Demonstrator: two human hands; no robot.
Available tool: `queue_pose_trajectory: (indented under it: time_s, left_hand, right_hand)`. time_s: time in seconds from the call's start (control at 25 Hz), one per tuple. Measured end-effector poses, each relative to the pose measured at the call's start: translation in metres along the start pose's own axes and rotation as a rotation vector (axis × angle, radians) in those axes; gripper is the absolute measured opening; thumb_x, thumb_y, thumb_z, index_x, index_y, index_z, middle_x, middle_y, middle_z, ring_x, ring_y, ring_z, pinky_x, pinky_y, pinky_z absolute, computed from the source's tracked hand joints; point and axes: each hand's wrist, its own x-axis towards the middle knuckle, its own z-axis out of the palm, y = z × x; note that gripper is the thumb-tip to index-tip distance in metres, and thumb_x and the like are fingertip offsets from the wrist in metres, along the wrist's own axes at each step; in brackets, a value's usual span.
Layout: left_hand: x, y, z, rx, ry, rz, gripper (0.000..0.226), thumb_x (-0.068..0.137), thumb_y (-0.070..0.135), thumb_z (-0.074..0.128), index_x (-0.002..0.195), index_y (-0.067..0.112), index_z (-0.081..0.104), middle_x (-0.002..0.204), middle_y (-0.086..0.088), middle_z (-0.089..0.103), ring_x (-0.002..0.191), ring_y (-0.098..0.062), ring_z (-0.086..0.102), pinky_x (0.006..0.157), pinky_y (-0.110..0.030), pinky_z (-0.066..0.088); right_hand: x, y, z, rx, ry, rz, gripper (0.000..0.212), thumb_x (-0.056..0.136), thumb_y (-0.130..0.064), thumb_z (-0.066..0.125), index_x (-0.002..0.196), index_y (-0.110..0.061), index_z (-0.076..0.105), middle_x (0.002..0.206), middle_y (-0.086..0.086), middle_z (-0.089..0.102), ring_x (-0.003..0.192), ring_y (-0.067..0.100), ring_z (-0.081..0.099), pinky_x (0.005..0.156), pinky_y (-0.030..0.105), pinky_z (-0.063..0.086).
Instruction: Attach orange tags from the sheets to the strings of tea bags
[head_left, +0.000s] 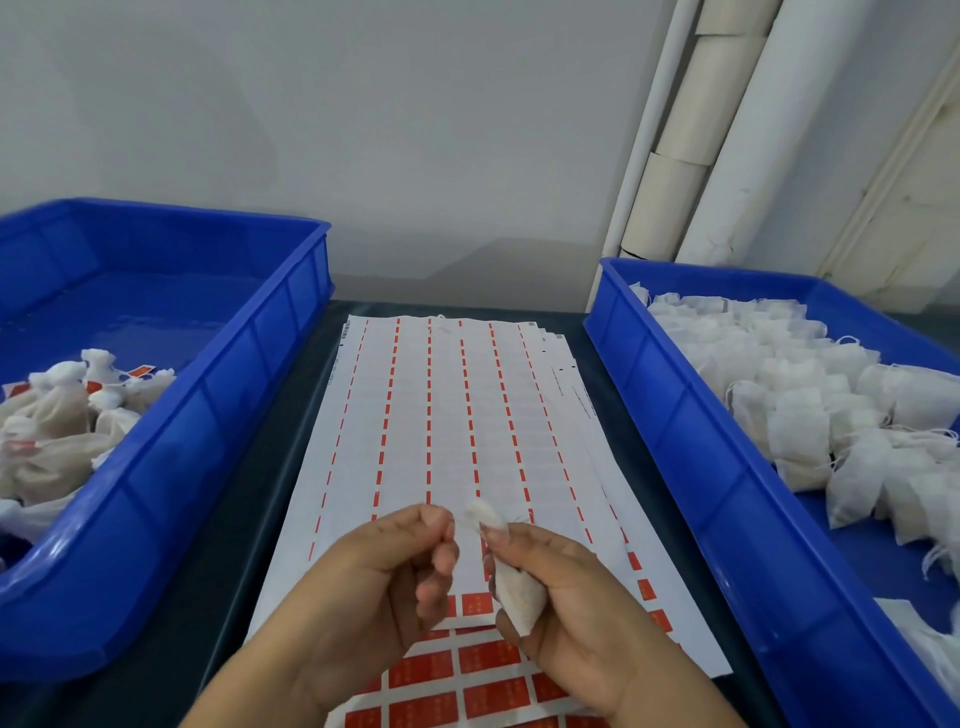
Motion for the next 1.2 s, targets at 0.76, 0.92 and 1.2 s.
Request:
queue_pose_trajectory:
  time_s: [0.76,0.92,1.2]
  left_hand:
    - [0.005,0.004,0.007,0.861,0.061,0.115,0.021,0.079,0.030,0.065,0.099,0.036,0.065,0.072,0.014,0.071,0.061,-0.009,0.066,0.058,-0.017,0.049]
    - [0.010,0.005,0.004,1.037,0.196,0.189,0.006,0.069,0.037,0.070,0.075,0.036,0.069,0.067,0.015,0.070,0.060,0.001,0.064,0.051,-0.008,0.045]
    - [0.007,0.016,-0.003,1.375,0.226,0.318,0.013,0.084,0.031,0.064,0.073,0.038,0.062,0.070,0.015,0.065,0.067,-0.003,0.060,0.055,-0.006,0.044]
  right_hand:
    - [0.010,0.003,-0.013,-0.228,-0.160,-0.153,0.020,0.075,-0.008,0.067,0.091,-0.017,0.076,0.094,0.006,0.073,0.085,0.015,0.069,0.074,0.025,0.053]
    - [0.012,0.002,-0.018,-0.265,-0.099,-0.166,0.026,0.084,-0.002,0.062,0.091,-0.022,0.077,0.097,0.000,0.073,0.098,0.019,0.064,0.075,0.024,0.052]
    - [0.009,-0.001,-0.016,-0.274,-0.139,-0.155,0.029,0.084,0.000,0.062,0.089,-0.023,0.077,0.084,-0.001,0.073,0.079,0.013,0.069,0.073,0.026,0.054]
